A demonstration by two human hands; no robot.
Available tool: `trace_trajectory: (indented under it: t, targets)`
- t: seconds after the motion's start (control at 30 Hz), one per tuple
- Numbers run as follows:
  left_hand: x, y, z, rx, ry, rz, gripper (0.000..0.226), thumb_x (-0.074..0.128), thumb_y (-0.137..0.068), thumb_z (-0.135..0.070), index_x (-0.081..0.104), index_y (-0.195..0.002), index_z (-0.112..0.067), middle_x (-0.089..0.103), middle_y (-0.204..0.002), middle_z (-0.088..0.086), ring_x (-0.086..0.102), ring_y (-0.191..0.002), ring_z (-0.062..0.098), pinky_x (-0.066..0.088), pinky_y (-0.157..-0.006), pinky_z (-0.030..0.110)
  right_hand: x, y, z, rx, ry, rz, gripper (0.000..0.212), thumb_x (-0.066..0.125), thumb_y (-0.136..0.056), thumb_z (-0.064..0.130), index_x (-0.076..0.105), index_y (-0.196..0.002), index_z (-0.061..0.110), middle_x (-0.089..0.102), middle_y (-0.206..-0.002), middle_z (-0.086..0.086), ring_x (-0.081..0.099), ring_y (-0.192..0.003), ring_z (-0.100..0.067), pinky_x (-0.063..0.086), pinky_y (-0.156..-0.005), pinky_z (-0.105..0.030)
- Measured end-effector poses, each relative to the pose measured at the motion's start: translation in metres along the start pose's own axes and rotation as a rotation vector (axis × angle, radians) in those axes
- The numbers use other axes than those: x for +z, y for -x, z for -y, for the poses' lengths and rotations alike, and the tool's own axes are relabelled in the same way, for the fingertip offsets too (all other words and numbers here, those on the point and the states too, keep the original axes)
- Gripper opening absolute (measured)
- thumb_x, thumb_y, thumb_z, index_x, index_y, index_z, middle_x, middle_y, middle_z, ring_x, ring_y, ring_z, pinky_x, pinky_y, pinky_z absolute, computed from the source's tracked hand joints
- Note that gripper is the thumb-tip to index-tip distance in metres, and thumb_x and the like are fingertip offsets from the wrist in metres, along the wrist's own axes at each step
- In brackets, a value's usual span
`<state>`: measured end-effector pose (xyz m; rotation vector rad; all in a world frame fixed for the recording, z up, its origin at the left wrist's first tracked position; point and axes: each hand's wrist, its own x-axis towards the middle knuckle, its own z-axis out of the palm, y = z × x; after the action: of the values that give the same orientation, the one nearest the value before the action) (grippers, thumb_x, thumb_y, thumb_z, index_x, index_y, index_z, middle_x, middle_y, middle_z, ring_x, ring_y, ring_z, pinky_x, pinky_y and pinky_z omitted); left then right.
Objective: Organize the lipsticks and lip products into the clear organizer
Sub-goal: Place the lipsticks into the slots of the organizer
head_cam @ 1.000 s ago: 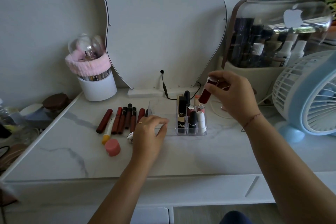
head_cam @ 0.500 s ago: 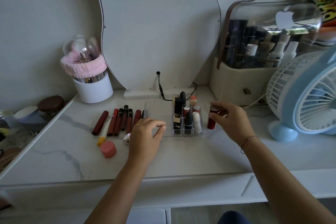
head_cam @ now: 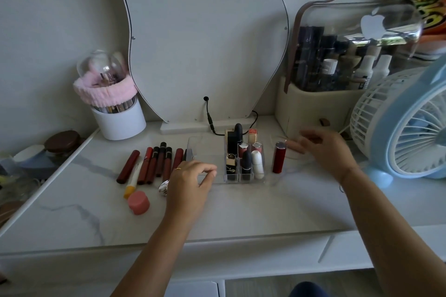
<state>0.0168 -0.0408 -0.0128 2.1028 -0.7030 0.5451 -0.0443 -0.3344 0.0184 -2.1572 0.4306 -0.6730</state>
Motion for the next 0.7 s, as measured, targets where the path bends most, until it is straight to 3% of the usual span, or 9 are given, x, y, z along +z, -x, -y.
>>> trace_trajectory:
  t: [0.07,0.13,0.23,0.33,0.43,0.7]
  targets:
    - [0.000,0.000,0.000,-0.004,-0.001,0.002,0.008,0.072,-0.077,-0.009,0.072,-0.082,-0.015,0.071,-0.082,-0.003,0.062,-0.082,0.015,0.047,-0.076,0.029,0.005,-0.014,-0.007,0.109,0.091,0.030,0.029,0.069,-0.078,0.034,0.063,-0.100,0.016,0.063,-0.090,0.003,0.060,-0.080,-0.003,0.047,-0.073,-0.018]
    - [0.000,0.000,-0.001,-0.007,-0.004,0.002,0.009,0.072,-0.076,-0.008,0.072,-0.082,-0.015,0.071,-0.081,-0.003,0.062,-0.082,0.015,0.047,-0.076,0.029,0.015,-0.025,-0.013,0.136,0.294,0.107,0.027,0.065,-0.079,0.044,0.061,-0.081,0.016,0.063,-0.078,0.003,0.059,-0.077,-0.016,0.048,-0.068,-0.030]
    - [-0.001,0.000,-0.002,-0.006,-0.006,0.004,0.009,0.072,-0.076,-0.009,0.073,-0.082,-0.015,0.071,-0.082,-0.003,0.062,-0.082,0.015,0.047,-0.076,0.027,0.025,-0.031,-0.016,0.145,0.409,0.135,0.028,0.055,-0.086,0.042,0.066,-0.082,0.017,0.068,-0.083,-0.006,0.061,-0.079,-0.025,0.052,-0.076,-0.038]
    - [-0.001,0.000,-0.001,-0.004,-0.008,0.005,0.008,0.072,-0.077,-0.009,0.073,-0.082,-0.015,0.071,-0.082,-0.003,0.063,-0.082,0.015,0.048,-0.076,0.029,0.028,-0.029,-0.019,0.131,0.425,0.100,0.028,0.053,-0.086,0.044,0.068,-0.086,0.021,0.069,-0.086,-0.008,0.061,-0.082,-0.028,0.050,-0.079,-0.039]
    - [-0.001,0.000,-0.001,0.004,-0.003,0.004,0.009,0.072,-0.076,-0.007,0.073,-0.081,-0.014,0.072,-0.081,-0.002,0.063,-0.081,0.016,0.050,-0.076,0.034,0.029,-0.026,-0.019,0.108,0.391,0.031,0.029,0.052,-0.086,0.046,0.067,-0.087,0.021,0.068,-0.085,-0.005,0.060,-0.079,-0.026,0.049,-0.072,-0.034]
    - [0.000,0.000,0.002,0.015,0.003,-0.007,0.010,0.072,-0.076,-0.007,0.073,-0.082,-0.015,0.072,-0.082,-0.002,0.062,-0.082,0.016,0.050,-0.077,0.036,0.022,0.002,0.001,0.052,-0.010,-0.206,0.031,0.058,-0.081,0.052,0.065,-0.090,0.023,0.066,-0.081,0.009,0.061,-0.076,-0.009,0.048,-0.069,-0.029]
